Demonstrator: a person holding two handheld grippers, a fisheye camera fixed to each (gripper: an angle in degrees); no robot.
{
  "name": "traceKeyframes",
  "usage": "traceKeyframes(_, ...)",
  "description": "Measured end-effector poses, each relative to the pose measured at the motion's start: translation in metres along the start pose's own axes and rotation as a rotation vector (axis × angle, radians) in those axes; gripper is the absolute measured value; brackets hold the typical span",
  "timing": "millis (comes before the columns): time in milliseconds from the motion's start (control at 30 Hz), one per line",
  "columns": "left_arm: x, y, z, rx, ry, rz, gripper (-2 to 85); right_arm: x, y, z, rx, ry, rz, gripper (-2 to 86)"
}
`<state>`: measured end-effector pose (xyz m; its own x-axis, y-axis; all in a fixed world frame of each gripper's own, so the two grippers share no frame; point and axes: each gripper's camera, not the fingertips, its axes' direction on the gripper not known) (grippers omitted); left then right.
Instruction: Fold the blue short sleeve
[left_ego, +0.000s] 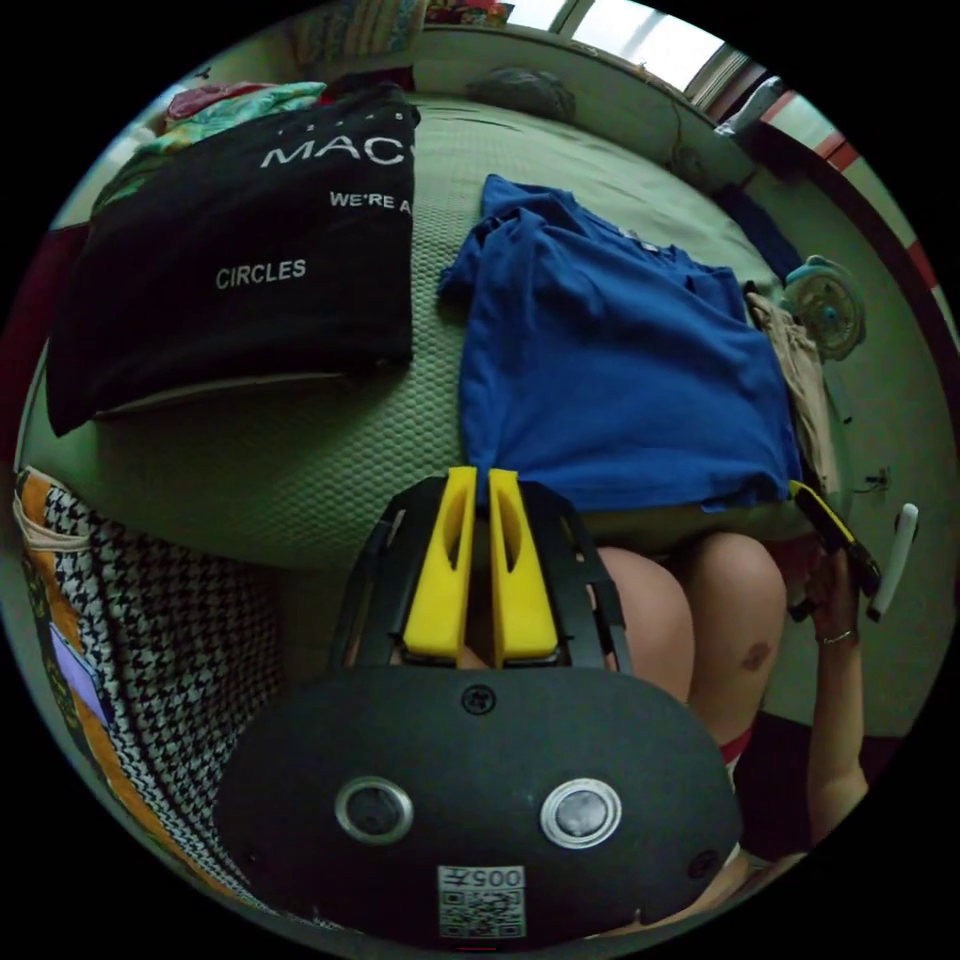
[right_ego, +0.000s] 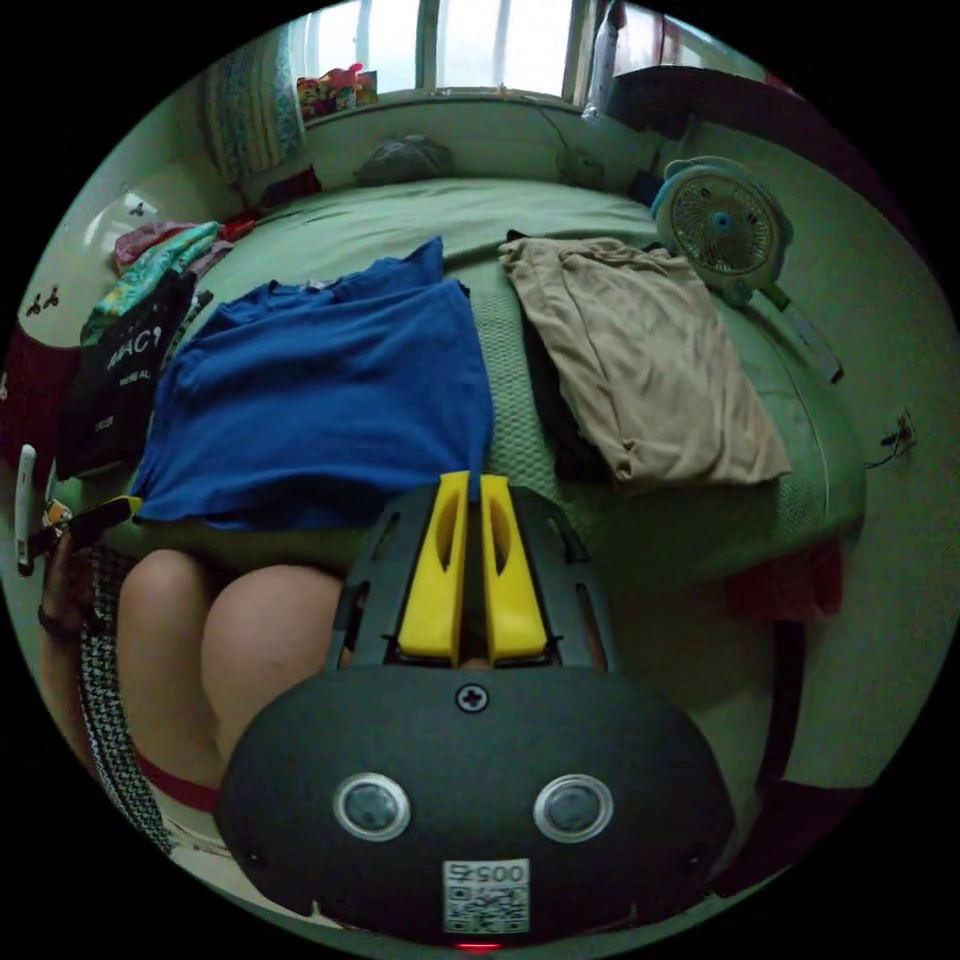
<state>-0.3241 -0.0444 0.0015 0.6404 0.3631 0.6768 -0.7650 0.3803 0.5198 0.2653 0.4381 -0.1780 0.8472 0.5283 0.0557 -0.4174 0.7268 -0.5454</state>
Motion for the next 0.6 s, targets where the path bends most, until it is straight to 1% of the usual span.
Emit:
traceKeyframes(133,-0.004,0.024,-0.054,0.066,0.025,0.027,2.4,0.012,0.008,-0.056,0.072,-0.055,-0.010,-1.2)
traceKeyframes(267,-0.005,0.047,-0.103,0.139,0.017,0.043,2.1,0.020,0.018,-0.108,0.135,-0.069,-0.001,-1.3)
traceKeyframes(333,-0.007,0.061,-0.134,0.183,0.022,0.045,2.0,0.023,0.023,-0.125,0.156,-0.076,0.006,-1.2)
traceKeyframes(600,-0.012,0.095,-0.207,0.243,0.032,0.057,2.0,0.027,0.042,-0.182,0.193,-0.067,0.026,-1.3)
